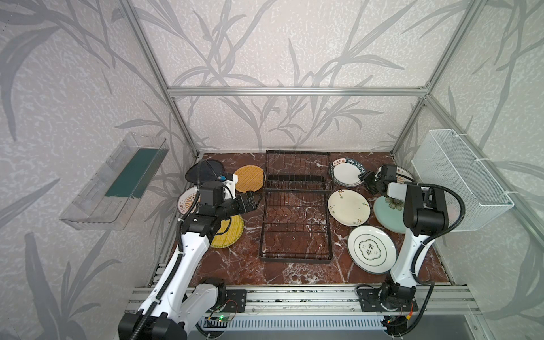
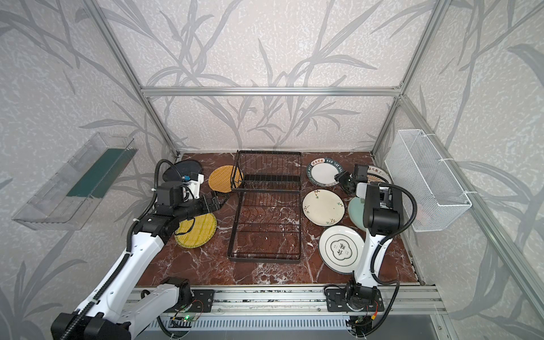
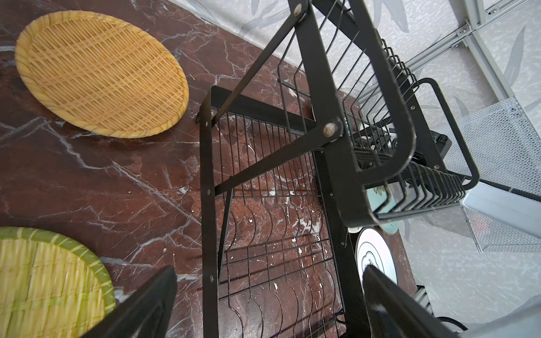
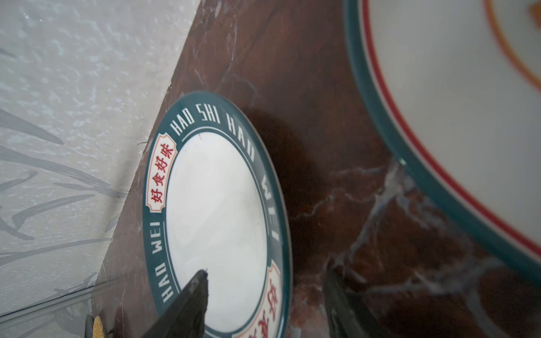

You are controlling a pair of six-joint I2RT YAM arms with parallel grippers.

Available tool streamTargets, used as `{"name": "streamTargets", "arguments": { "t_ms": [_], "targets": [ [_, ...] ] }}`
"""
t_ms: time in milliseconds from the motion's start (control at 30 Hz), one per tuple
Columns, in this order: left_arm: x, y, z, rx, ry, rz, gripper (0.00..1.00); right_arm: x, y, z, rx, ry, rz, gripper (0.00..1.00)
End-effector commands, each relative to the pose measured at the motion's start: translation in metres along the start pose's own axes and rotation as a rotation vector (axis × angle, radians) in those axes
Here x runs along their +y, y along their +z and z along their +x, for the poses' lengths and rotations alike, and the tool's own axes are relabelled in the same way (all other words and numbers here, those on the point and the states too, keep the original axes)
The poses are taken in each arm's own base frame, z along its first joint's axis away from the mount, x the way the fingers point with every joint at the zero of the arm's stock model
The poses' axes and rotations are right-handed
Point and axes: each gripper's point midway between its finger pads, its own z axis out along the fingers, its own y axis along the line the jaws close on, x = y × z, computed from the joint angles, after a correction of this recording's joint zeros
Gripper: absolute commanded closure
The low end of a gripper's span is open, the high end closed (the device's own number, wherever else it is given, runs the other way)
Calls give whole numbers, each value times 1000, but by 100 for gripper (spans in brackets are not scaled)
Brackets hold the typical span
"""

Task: Load plates into a dish rack
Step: Pick up the plate from the top-right of the table.

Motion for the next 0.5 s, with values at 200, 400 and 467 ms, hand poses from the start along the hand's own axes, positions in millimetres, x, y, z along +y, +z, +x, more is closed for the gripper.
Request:
{"name": "streamTargets", "arguments": {
  "t_ms": [200,400,467],
  "targets": [
    [-8,-1,-1,-8,20,37,2,-8,25,3,25,57,-21,50],
    [-9,-2,-1,-11,21,42,2,-15,33,6,22,105,-36,64],
    [-10,-2,-2,-13,23,47,2,-17,36,8,23,115,-39,68]
  ]
}}
